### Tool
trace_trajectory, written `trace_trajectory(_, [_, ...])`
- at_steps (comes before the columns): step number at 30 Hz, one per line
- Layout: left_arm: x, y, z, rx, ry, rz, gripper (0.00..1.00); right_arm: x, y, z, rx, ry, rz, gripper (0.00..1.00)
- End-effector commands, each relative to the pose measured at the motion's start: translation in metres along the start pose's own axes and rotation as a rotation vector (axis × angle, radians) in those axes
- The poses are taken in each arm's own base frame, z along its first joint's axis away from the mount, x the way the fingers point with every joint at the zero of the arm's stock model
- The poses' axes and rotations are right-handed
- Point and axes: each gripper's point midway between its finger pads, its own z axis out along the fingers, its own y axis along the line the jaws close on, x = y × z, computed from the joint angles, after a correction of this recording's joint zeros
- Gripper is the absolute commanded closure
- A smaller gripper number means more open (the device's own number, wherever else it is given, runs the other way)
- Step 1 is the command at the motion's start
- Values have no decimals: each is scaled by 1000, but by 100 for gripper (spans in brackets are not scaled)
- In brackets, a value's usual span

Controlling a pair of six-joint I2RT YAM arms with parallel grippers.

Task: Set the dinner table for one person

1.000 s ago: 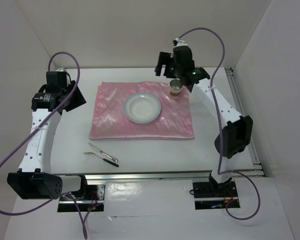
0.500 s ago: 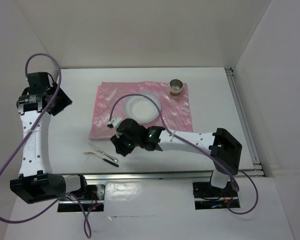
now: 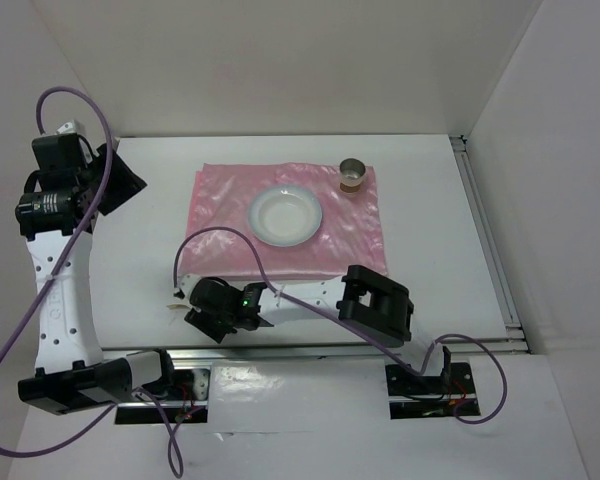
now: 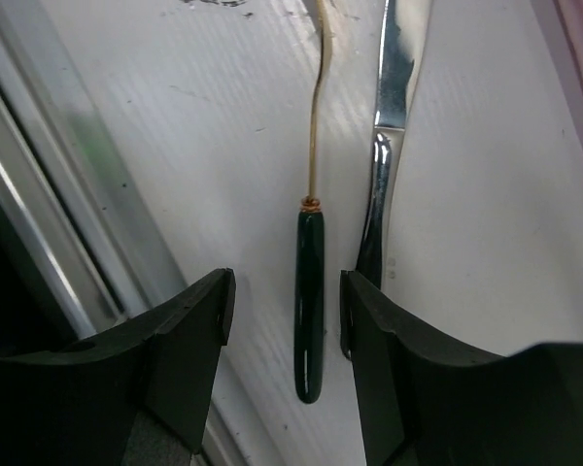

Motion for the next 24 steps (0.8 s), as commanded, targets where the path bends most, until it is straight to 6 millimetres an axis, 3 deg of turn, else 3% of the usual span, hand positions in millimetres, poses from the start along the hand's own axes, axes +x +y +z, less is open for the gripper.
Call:
trace_trajectory(1, [4, -5, -5, 43, 2, 19, 39, -29, -7, -1, 44, -62, -19, 41])
trace_trajectory(6, [4, -5, -3, 44, 0, 19, 39, -16, -13, 10, 73, -34, -31, 41])
trace_trajectory(9, [4, -5, -3, 44, 0, 19, 39, -8, -14, 13, 76, -16, -33, 51])
trace_trajectory(10, [3, -3, -2, 36, -4, 19, 39, -8, -14, 13, 76, -15, -33, 62])
trace_trajectory(12, [3, -3, -2, 36, -4, 19, 39, -2, -15, 14, 78, -3, -34, 69])
trace_trajectory(24, [8, 0, 0, 32, 4, 18, 39, 12, -16, 23, 75, 41, -48, 67])
